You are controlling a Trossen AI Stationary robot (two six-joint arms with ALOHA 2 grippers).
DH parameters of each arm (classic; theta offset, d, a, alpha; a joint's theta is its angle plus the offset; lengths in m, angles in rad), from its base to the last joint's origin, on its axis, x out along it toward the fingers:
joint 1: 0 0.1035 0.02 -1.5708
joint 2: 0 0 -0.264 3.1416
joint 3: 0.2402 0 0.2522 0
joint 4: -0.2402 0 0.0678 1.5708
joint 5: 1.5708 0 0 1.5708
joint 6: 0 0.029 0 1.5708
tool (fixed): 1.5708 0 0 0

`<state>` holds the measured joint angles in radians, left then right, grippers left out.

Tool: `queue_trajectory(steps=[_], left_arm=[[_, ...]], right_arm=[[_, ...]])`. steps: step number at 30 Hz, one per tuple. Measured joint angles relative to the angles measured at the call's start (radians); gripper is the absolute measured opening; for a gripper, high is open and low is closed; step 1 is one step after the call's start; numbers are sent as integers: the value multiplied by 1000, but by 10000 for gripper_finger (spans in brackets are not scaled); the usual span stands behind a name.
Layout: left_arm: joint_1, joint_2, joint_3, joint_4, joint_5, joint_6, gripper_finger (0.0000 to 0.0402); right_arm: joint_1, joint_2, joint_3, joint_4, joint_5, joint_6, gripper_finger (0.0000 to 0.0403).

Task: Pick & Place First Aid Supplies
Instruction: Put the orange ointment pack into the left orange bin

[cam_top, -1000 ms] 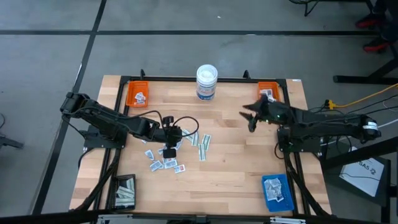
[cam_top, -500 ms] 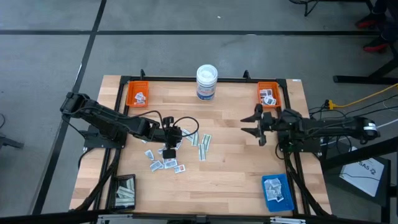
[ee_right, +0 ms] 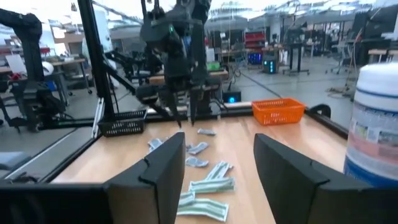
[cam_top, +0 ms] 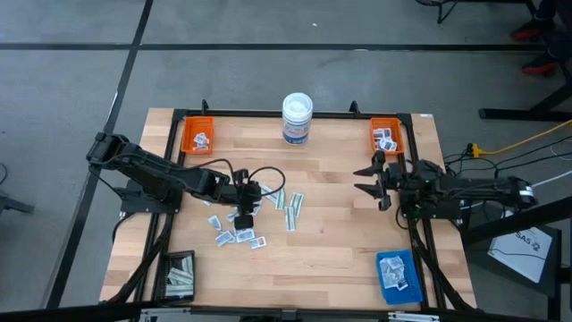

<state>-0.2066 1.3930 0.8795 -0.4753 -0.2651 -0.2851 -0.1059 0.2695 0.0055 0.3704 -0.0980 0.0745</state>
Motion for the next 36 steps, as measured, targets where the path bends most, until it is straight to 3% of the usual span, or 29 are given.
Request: queue_trajectory(steps=[7, 13, 16, 25, 33, 36], left_arm=[[22, -15, 0, -35, 83, -99, 113], [33, -57, 0, -65, 85, -151, 113], [33, -73, 0, -68, 97, -170, 113], [1, -89, 0, -205, 302, -228, 113], [-74, -89, 0, -409, 300, -349, 113], [-94, -89, 0, -501, 227, -424, 113]], right_arm=[[0, -113, 1, -154, 75, -4, 191], [0, -256, 2, -254, 80, -24, 191], [0, -268, 6, -323, 87, -28, 191], [0, -268, 15, -373, 151, -33, 191], [0, -266, 15, -376, 150, 6, 191], [0, -266, 15, -377, 150, 24, 191]])
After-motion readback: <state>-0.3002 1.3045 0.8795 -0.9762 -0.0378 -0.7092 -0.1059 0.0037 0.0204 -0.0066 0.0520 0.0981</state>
